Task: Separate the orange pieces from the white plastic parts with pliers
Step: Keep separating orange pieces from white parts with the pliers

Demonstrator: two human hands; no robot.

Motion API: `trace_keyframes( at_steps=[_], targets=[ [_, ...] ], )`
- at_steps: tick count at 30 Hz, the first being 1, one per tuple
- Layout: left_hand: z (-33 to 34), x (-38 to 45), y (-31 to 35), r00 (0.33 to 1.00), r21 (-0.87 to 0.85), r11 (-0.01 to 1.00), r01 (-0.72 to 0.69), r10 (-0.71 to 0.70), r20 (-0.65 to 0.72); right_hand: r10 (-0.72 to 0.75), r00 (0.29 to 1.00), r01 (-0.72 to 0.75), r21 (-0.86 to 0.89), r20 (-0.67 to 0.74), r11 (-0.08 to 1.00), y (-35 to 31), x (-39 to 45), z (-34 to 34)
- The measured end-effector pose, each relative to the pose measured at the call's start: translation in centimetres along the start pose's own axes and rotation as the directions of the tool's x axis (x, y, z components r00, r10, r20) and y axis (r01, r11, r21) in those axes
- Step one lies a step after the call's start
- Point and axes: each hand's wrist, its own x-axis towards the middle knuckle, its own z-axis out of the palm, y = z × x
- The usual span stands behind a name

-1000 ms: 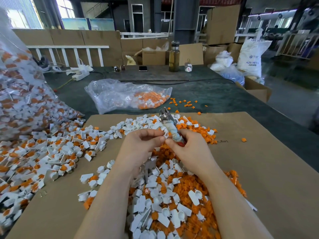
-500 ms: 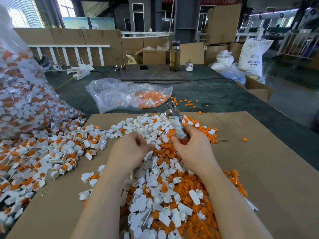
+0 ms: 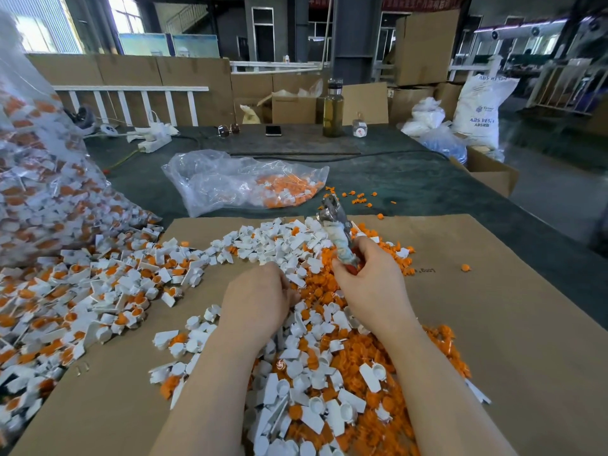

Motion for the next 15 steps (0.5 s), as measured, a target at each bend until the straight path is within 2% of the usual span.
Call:
trace_keyframes(
  at_steps=[3, 6, 10, 15],
  targets=[
    [0.0, 0.0, 0.3, 0.989, -0.175, 0.985, -0.007, -0.020, -0.150, -0.017, 1.000, 0.017, 0.014, -0.025, 1.000, -0.1, 0.0, -0.1],
    [-0.4, 0.0, 0.8, 0.959, -0.471, 0.881, -0.043, -0.096, -0.268, -0.044, 0.998, 0.046, 0.040, -0.050, 0.998, -0.2, -0.1, -0.1],
    [-0.6, -0.3, 1.2, 0.976, -0.754, 0.656, -0.031, -0.143, -0.165, -0.067, 0.996, 0.071, 0.061, -0.062, 0.996, -0.2, -0.1, 0.0],
    [-0.6, -0.2, 1.2, 0.987, -0.865, 0.501, -0.021, -0.126, -0.096, -0.087, 0.993, 0.093, 0.071, -0.084, 0.993, -0.2, -0.2, 0.1]
  ],
)
